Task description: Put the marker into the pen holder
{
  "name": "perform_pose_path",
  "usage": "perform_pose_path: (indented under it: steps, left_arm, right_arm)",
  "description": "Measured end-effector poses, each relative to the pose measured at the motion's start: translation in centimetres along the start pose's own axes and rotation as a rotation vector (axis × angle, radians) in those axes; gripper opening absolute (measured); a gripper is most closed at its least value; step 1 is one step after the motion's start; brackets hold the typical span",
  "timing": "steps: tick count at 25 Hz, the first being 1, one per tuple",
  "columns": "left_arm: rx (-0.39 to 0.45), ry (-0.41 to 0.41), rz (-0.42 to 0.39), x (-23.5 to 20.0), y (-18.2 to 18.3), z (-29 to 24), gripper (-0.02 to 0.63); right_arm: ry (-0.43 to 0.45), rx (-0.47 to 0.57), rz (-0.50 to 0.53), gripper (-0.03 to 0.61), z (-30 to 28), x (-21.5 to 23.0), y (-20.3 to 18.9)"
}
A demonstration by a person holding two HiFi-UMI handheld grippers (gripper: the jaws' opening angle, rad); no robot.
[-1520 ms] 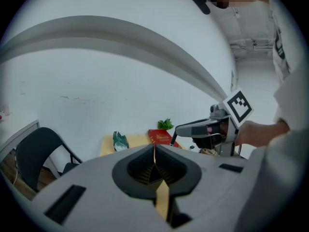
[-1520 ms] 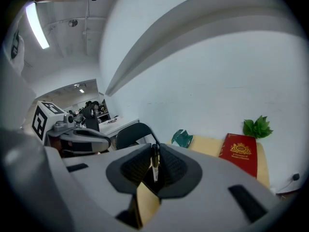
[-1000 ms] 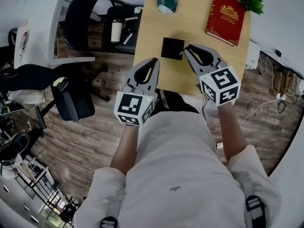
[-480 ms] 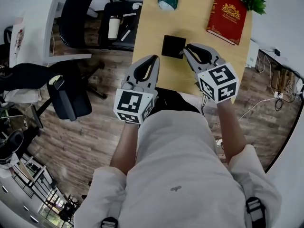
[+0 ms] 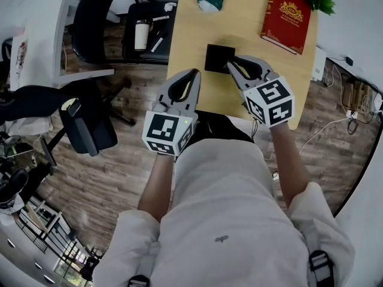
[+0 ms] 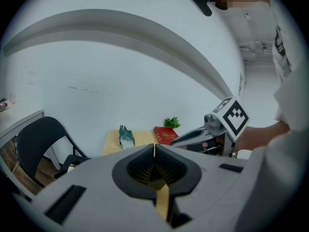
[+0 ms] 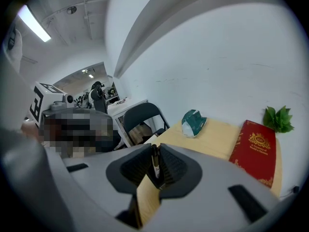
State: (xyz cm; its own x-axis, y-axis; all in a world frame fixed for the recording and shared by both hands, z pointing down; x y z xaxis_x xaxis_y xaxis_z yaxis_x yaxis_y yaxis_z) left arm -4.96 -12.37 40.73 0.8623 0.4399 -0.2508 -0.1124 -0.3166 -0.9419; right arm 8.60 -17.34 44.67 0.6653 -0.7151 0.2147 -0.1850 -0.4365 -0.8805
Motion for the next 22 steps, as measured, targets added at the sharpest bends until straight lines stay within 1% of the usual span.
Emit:
perform_pose_path:
  steps: [12, 22]
  left_arm:
    - [-0.039, -0.036, 0.008, -0.6, -1.0, -0.2, 0.009]
    - [-0.052, -0.036, 0.021, -1.4, -1.4, -0.4, 0.009]
  right_arm:
    - [-0.013, -0.047, -0.026, 0.055, -1.8, -0.2, -1.8]
    - [-0.005, -0.098, -0.032, 0.055, -3.4, -0.1, -3.4]
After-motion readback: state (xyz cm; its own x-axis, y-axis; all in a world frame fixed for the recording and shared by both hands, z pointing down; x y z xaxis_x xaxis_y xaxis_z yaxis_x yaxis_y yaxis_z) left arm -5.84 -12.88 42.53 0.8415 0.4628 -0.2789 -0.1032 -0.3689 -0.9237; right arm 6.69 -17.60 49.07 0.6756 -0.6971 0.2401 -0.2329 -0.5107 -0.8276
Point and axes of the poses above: the fingertips, and each gripper's own axes: z backward along the fingers, x to its right, y out of its top, the point moved 5 cm from there along z, backward along the fingers, and after that the axes turned 14 degrees about x, right-handed, at the moved point
